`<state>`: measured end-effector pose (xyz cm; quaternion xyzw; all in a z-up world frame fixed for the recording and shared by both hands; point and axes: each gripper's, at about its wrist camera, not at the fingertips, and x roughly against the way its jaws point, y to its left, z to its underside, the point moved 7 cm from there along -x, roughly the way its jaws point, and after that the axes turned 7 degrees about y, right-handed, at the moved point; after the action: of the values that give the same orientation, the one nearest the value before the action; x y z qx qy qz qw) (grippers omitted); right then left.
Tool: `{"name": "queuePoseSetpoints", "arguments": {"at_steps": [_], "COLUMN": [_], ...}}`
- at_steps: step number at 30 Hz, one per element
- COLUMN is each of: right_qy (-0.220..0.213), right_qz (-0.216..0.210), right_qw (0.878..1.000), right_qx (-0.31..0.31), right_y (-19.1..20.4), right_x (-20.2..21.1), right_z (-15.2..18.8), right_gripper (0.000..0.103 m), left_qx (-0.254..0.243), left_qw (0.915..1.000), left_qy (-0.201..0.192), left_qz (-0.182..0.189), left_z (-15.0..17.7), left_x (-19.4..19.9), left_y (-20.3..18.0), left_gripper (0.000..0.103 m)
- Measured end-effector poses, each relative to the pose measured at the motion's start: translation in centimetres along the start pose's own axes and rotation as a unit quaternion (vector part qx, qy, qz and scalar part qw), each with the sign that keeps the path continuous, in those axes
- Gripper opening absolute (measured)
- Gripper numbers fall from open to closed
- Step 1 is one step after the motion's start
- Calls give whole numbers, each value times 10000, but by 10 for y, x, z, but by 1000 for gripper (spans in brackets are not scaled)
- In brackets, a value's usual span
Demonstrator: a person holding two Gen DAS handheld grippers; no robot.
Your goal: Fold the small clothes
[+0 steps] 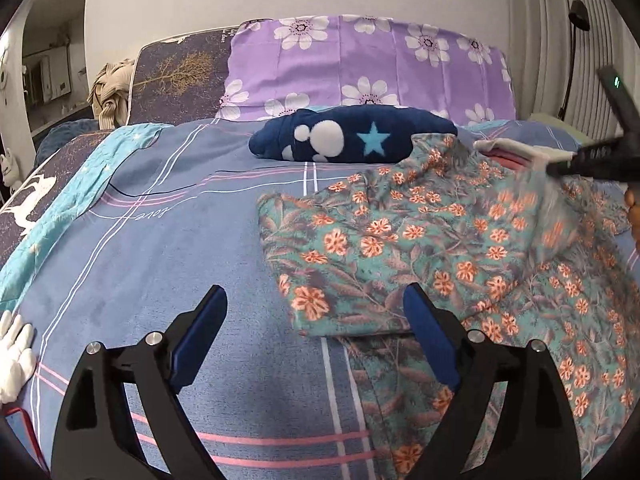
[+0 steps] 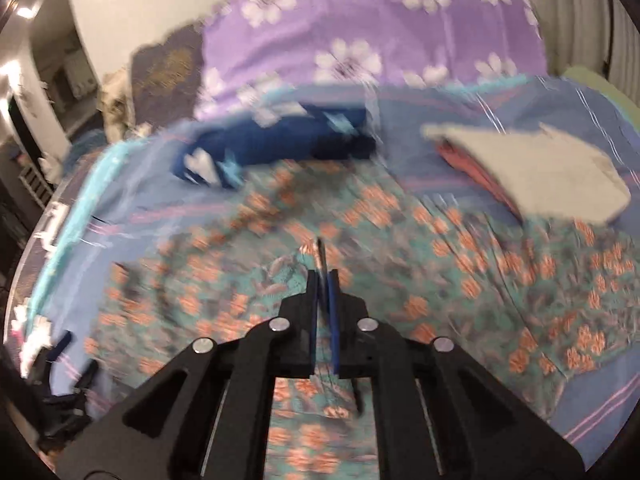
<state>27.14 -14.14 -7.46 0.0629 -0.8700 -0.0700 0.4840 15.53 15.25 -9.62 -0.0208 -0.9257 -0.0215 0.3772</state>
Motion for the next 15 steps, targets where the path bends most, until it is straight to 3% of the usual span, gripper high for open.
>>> {"name": "queuePoseSetpoints", "arguments": {"at_steps": [2,4,7,10,11,12,13,14,15], "right_qy": [145,207,340,589,670,711,751,724,651], "right_qz": [-73,-133,-200,-537,-578,-558,-386,-229,-177], "right_qw": [9998,9995,9991,9968,9960,9959,9964,9968,9974], "right_qx": [-139,-221,-151,-108,-74,-32,120,254,261], "right_y": [-11,-19,-23,-13,-7,-5,1,5,8], "right_x": [-10,-13,-18,-32,-40,-45,-51,-51,-46], "right_z": [10,19,30,36,37,38,39,38,36], "right_gripper": [19,59,61,61,60,45,19,8,6], "left_qx": [16,57,72,-39,-59,-62,-58,-47,-11], "left_qw": [10000,10000,9999,9997,9997,9996,9996,9995,9993], "left_qy": [16,55,156,228,237,258,284,312,356], "left_qz": [-5,3,17,23,22,31,34,42,72], "left_z": [0,1,4,7,8,8,9,9,10], "left_x": [-1,-1,-3,-4,-5,-6,-7,-9,-11], "left_y": [2,4,7,6,6,6,6,6,7], "left_gripper": [90,90,90,90,90,91,91,92,92]}}
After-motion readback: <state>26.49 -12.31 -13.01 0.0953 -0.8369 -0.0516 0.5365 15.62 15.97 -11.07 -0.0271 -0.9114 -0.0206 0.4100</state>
